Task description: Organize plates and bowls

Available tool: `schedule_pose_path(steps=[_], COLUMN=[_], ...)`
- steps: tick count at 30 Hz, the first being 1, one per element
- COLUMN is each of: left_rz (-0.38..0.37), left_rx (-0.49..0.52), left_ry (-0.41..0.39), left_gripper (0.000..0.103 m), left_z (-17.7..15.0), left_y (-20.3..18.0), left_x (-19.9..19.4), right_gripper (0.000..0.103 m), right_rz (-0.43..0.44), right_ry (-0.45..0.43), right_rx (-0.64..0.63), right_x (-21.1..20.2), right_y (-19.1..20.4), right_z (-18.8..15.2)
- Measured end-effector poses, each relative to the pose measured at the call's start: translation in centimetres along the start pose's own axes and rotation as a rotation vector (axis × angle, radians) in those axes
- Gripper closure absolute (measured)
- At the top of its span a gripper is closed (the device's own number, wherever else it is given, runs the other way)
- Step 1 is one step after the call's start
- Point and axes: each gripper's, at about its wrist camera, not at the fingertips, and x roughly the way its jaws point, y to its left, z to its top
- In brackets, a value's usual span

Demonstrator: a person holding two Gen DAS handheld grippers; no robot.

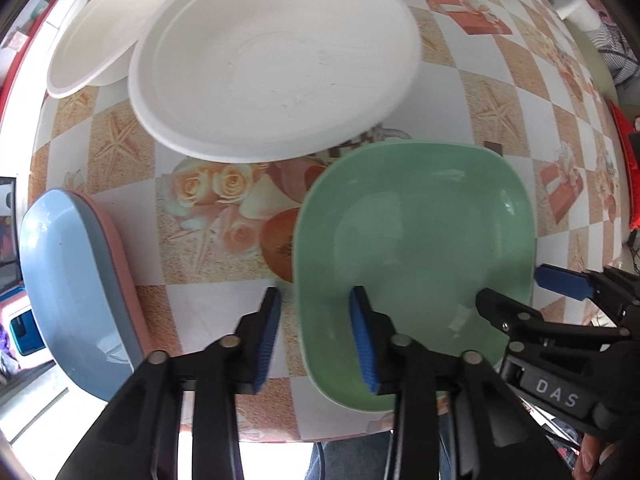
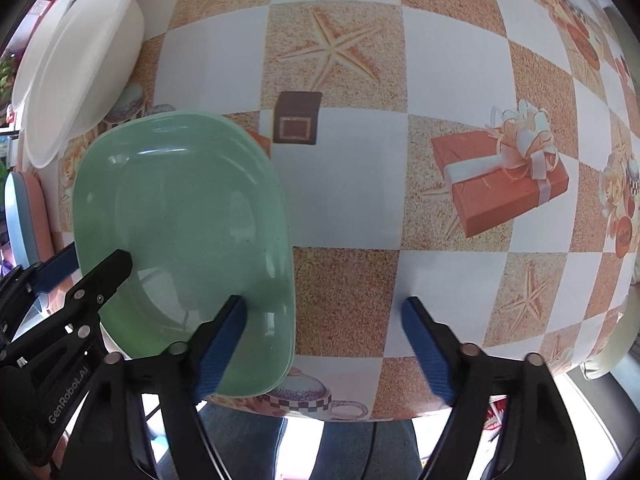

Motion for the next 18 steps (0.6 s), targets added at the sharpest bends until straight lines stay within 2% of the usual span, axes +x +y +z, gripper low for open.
schedule_pose_path(steps=[3,5,6,11,18], left_rz=[-0.012,0.002,0.006,0.017,0.029], left_rx=[0.026,0.038,0.040,0.034,0.037], left_ry=[0.007,0.003,0.002,0.005,0.016], left_gripper=[0.076,0.077,0.077,0.077,0.077], left_z=[-0.1,-0.3,-0.4,-0.7,0.0], left_y=[-0.6,-0.9,-0.9,-0.7,-0.6], left_x=[0.1,0.1,0.0,0.0,0.2], right_gripper=[0.050,0.080,0.082,0.082,0.082], right_rz=[-0.002,0.030,0.054,0.059,0.093], right_ry=[-0.022,-0.039,-0.032,-0.037,0.002], right_rx=[-0.022,-0.037,-0.037,-0.041,-0.033], right_x=[-0.6,-1.0,-1.1,-1.2,-0.7], right_y=[0.2,0.5,0.7,0.8,1.3], right_z=[-0.5,-0.7,-1.0,-1.9,-3.3])
